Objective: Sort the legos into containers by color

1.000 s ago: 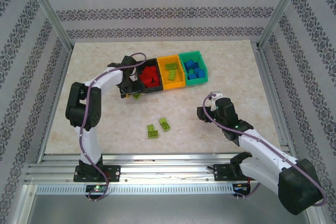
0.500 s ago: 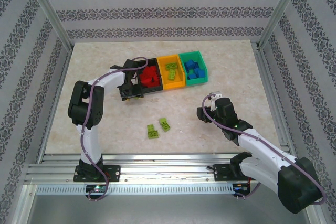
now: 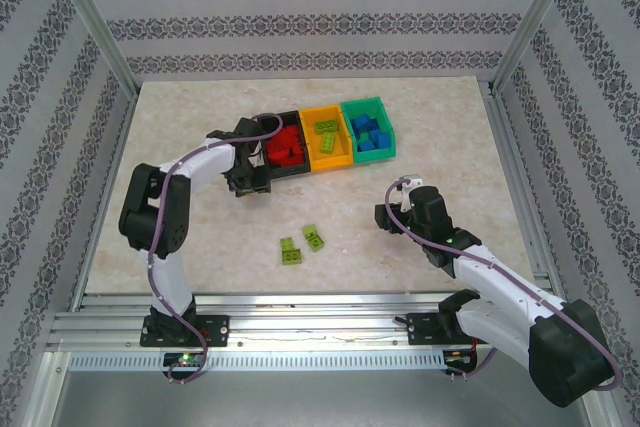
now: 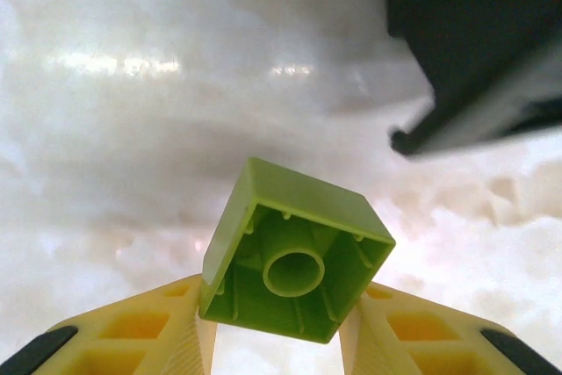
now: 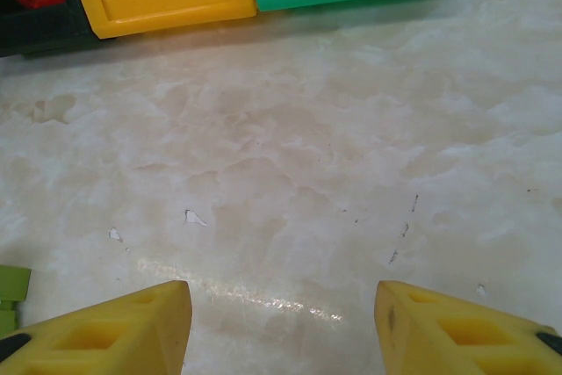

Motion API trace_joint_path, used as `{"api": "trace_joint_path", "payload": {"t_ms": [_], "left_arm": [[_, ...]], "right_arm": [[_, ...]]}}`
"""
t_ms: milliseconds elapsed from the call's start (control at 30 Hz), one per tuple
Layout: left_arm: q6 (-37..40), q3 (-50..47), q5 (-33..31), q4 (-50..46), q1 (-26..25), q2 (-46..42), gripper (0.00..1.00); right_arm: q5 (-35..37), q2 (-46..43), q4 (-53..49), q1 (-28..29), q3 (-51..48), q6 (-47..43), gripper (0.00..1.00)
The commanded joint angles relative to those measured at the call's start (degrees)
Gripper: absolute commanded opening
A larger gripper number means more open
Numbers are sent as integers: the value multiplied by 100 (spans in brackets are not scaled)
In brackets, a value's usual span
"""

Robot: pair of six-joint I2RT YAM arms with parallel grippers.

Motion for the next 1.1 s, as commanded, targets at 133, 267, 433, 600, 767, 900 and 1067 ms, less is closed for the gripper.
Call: {"api": "trace_joint_path", "payload": {"t_ms": [133,267,433,600,767,900,1067], "left_arm": [[-366,291,135,1,-486,-833,39],[-427,1068,140,-129,-782,-565,39],[-360,2666,226,-496,-1000,502,40],[-298,4446,300,-1023,-1113,1844,44],[-335,5791,323,-1455,-1159,2830,46],[-268,6049,170,-1713,-1218,2874,51],[-195,4613,70,-1073,-1243,1799,56]], "right_arm": [[55,-26,157,-47,-62,28,58],[54,-49,163,-47,-70,28,58],[95,-86,179,-46,-93,37,58],[90,-119,195,-47,-114,37,58],[81,-123,188,-48,-114,37,58],[89,-125,192,-48,-115,37,58],[15,5,205,-47,-73,22,58]]}}
